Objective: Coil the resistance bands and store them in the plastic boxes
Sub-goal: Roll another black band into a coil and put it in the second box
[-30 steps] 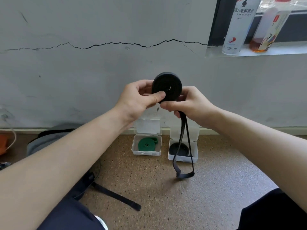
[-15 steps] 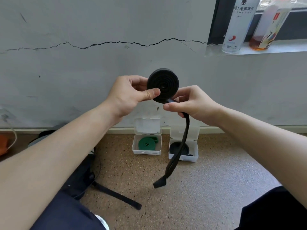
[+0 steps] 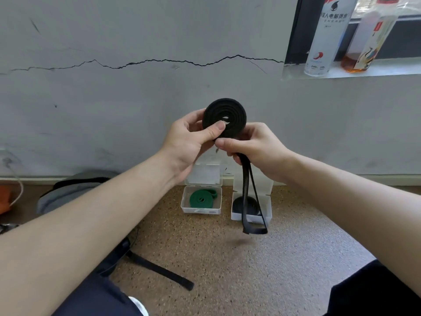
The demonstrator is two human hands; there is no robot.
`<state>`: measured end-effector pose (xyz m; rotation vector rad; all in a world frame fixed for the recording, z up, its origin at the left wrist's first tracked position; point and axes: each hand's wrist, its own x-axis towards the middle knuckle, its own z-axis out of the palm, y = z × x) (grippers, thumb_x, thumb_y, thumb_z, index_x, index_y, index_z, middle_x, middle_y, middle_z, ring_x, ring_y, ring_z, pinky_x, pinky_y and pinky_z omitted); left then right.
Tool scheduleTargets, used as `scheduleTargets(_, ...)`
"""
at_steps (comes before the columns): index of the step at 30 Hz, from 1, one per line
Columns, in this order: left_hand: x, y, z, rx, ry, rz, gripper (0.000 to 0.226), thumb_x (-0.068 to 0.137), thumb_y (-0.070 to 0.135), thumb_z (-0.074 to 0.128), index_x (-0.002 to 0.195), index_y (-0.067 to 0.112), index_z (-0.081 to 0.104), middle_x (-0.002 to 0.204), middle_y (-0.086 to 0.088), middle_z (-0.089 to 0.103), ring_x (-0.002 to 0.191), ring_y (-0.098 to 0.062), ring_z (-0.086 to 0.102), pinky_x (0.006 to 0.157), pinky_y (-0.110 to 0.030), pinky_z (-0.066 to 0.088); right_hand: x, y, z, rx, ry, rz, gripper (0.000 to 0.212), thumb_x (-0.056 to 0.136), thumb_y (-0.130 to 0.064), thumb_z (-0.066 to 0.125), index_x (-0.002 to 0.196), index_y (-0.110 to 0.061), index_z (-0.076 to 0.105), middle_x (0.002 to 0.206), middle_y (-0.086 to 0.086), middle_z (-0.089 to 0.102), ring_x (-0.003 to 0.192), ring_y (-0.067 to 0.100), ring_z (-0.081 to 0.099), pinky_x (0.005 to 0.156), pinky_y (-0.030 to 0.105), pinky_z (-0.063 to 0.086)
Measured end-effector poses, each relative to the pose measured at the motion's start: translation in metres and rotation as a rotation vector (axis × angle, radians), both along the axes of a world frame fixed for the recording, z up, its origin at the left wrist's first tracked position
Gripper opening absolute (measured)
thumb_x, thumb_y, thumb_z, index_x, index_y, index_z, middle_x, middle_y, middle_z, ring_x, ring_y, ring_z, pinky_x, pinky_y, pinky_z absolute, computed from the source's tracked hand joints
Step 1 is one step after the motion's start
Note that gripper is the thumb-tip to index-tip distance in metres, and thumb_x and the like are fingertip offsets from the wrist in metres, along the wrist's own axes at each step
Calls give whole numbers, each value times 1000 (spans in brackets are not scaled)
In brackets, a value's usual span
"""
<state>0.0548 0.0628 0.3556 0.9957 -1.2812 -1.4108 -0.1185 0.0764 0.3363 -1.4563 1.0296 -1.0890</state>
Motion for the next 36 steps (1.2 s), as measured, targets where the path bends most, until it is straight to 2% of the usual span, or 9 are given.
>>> scheduleTargets(4,0,0,-4,30,2,10,49,77,15,75,123,2,65,115,-15,73,107,-29,69,104,-45,51,-2,2,1,2,5,-31,11,87,-19,77,92,-9,73,72,8,68,53,10,55,52,19,45)
scheduleTargets(9,5,-6,6,-92,-118,4,47,71,16,79,115,0,69,104,-15,76,100,-27,73,94,-38,57,-4,3,2,25,-8,-5,7,87,-18,76,90,-12,72,68,1,66,51,9,53,51,20,44)
scheduleTargets(14,17,-12,16,-200,-277,-14,29,80,5,79,108,8,73,97,-7,78,90,-16,74,81,-24,56,-14,3,7,53,81,60,26,85,-12,78,106,1,71,65,-8,65,54,4,55,56,21,45)
scheduleTargets(22,24,-11,29,-355,-550,-144,30,79,4,80,105,15,72,94,1,77,85,-8,74,75,-17,55,-12,2,9,29,134,86,10,79,-11,83,81,-15,74,69,6,64,62,21,51,55,26,44)
scheduleTargets(24,24,-10,28,-322,-469,-127,31,79,7,80,108,13,72,97,-2,77,90,-12,74,80,-22,56,-9,2,9,15,107,77,10,82,-10,81,83,-11,72,68,5,63,61,18,53,55,25,45)
scheduleTargets(27,15,-2,14,-95,-89,-75,37,78,15,76,113,9,68,104,-8,74,94,-22,70,91,-37,57,-2,2,10,1,5,13,8,85,-11,79,87,-8,72,69,6,65,60,14,57,55,23,46)
scheduleTargets(29,2,5,5,28,116,-47,30,86,6,69,115,2,64,102,-11,72,85,-22,69,84,-34,60,3,2,7,-9,-32,-32,15,86,-16,78,92,-3,73,73,12,67,64,19,59,57,23,47)
scheduleTargets(32,-6,5,3,18,119,18,30,89,0,66,118,-4,64,105,-15,73,88,-23,71,83,-32,60,4,3,6,-19,-37,-68,22,88,-17,78,99,2,73,78,13,70,67,15,63,59,23,49)
scheduleTargets(36,-1,-1,12,-48,35,19,43,78,11,75,118,0,67,109,-15,75,102,-28,72,90,-37,58,3,4,8,-10,-64,-46,23,85,-16,80,100,-2,72,75,10,62,61,16,54,58,27,49)
